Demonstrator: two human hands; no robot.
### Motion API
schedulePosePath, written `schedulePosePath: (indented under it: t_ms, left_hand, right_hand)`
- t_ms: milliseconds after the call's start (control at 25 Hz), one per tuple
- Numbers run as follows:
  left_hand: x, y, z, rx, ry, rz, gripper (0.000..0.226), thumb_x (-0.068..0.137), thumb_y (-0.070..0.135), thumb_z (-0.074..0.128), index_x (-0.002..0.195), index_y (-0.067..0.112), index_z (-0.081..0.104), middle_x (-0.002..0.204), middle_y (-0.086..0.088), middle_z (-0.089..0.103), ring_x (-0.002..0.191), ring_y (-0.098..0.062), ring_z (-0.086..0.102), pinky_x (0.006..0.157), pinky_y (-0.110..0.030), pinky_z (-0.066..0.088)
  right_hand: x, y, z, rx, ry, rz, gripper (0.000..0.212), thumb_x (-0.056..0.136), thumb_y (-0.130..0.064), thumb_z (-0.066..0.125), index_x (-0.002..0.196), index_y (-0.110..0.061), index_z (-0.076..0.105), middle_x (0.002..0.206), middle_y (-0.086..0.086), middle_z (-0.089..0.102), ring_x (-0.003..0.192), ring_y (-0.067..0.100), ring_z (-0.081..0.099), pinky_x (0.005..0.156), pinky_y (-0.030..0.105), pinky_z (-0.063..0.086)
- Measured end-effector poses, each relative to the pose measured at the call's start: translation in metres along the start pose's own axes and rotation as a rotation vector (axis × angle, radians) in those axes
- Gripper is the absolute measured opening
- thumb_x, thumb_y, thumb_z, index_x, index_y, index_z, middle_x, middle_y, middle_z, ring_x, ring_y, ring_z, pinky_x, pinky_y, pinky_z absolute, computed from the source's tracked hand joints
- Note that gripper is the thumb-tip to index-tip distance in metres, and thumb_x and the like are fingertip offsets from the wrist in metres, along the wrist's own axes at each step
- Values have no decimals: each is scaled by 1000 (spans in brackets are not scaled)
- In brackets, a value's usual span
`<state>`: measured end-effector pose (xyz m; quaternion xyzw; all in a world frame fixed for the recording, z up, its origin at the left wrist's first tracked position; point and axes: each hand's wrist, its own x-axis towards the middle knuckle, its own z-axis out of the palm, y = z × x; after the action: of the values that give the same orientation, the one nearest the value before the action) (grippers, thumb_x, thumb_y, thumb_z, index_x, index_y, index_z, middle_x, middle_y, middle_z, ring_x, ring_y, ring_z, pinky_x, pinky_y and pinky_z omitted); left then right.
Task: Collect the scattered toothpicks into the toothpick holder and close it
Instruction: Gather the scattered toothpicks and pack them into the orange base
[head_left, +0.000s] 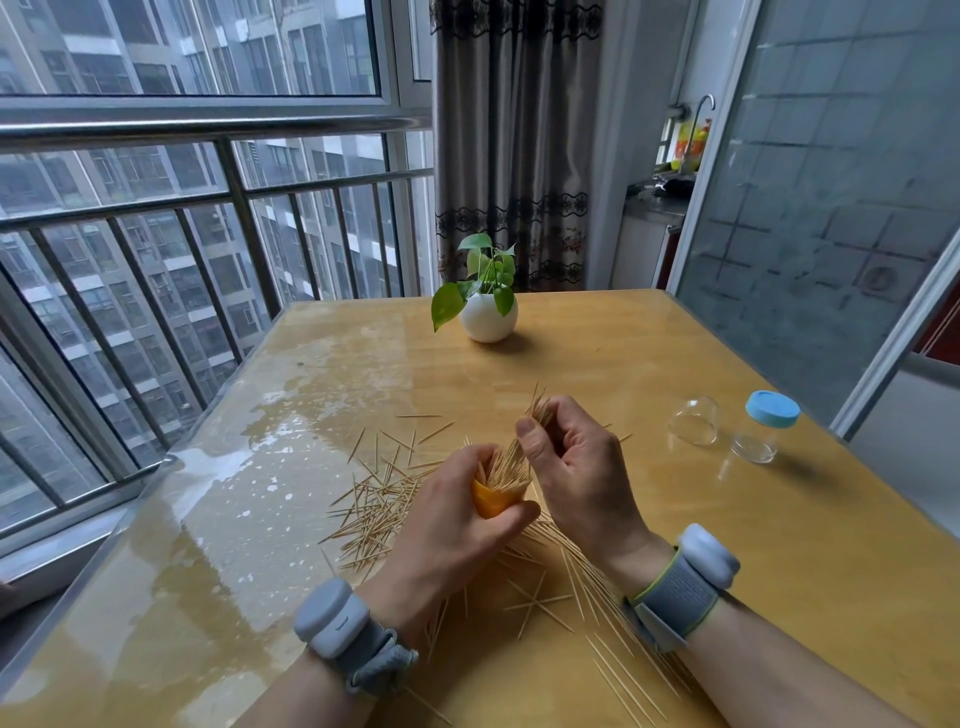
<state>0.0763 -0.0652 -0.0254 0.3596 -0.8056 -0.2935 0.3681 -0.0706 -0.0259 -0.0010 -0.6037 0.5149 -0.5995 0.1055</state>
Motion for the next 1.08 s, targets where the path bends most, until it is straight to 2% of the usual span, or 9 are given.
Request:
schedulePosePath:
  t_ms: [160,320,440,520,600,720,840,960,1080]
  left_hand:
    - [-1,1,-1,6,-14,17,63,69,54,74,123,24,59,101,11,66,86,-2,62,71,-11,46]
    - [0,2,0,8,2,12,57,68,52,75,117,27,61,96,12,66,82,-1,62,69,-13,47]
    - [0,3,0,22,2,11,52,67,55,71,109,28,60,91,11,65,77,-2,62,65,-16,48]
    - [-1,3,0,9,-2,15,44,68,52,72,103,27,59,87,10,65,73,-4,61,61,-14,45]
    - [0,3,-1,-8,-1,14,38,71,47,74,98,25,59,85,8,64,72,-5,60,60,-14,44]
    - [0,4,-1,-17,8,19,38,72,42,76,101,24,60,86,8,65,73,-5,61,62,-17,47]
    - [0,7,-4,-44,24,18,34,74,34,78,101,25,61,84,8,66,71,-4,61,60,-14,45]
    - [-1,9,-6,-61,45,2,28,76,27,79,96,25,60,78,9,63,66,-2,57,57,-12,41]
    - [-1,9,-6,-70,65,-13,28,76,26,79,96,25,59,77,8,63,65,-3,56,56,-12,40]
  right_hand:
    - [0,1,0,55,-40,56,20,97,-29,57,85,-13,59,65,-1,55,59,5,50,53,29,45]
    - [1,6,1,55,-117,138,18,97,-25,60,82,-15,60,63,-10,54,59,4,49,53,28,45]
    - [-1,12,4,81,-153,184,22,95,-36,61,85,-17,63,73,-2,61,66,15,58,58,40,52]
    - [-2,14,7,63,-147,181,24,93,-42,61,87,-19,65,83,0,59,76,19,60,63,40,54]
    - [-2,14,9,97,-135,180,17,95,-35,61,92,-21,69,90,-2,59,84,15,61,70,33,54]
    - [-1,13,7,184,-135,225,13,94,-29,61,102,-25,71,98,-2,64,93,19,64,79,44,57]
    - [2,11,2,218,-156,241,15,92,-23,62,105,-29,66,94,-7,64,90,17,62,81,48,56]
    - [1,9,0,146,-147,217,13,95,-29,58,101,-26,68,94,-8,69,91,14,65,83,47,55]
    - [-5,10,3,-39,-128,90,27,98,-32,51,106,-19,72,99,-9,72,95,7,67,81,39,56]
